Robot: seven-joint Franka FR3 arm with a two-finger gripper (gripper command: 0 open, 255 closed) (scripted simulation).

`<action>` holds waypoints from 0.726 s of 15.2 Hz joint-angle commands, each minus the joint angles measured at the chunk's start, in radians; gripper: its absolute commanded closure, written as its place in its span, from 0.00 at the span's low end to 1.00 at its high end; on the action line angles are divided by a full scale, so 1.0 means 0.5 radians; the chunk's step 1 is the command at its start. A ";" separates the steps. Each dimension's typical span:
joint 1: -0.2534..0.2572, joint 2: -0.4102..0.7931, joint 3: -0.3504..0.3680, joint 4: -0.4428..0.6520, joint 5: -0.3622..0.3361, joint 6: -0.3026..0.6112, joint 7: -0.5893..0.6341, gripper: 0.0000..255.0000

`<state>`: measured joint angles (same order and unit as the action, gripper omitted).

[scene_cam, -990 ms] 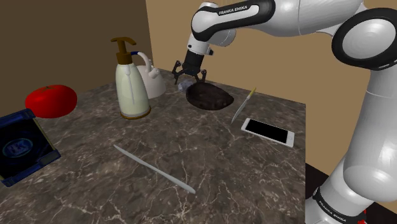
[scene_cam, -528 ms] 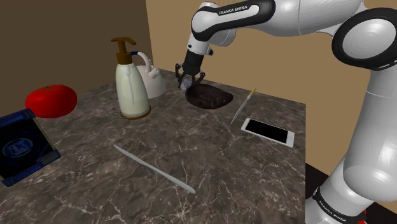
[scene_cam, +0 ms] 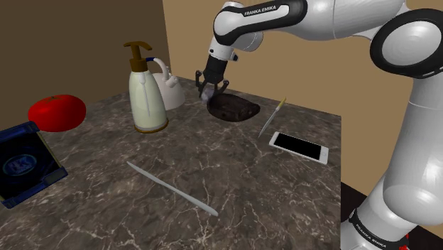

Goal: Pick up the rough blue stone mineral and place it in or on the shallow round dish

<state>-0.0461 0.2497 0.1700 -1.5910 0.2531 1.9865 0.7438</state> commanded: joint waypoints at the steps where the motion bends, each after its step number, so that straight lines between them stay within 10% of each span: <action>1: -0.001 -0.004 -0.001 0.034 -0.003 -0.038 0.009 1.00; 11: -0.001 0.007 -0.003 0.316 -0.027 -0.301 0.077 1.00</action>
<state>-0.0469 0.2541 0.1684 -1.4452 0.2404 1.8487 0.7786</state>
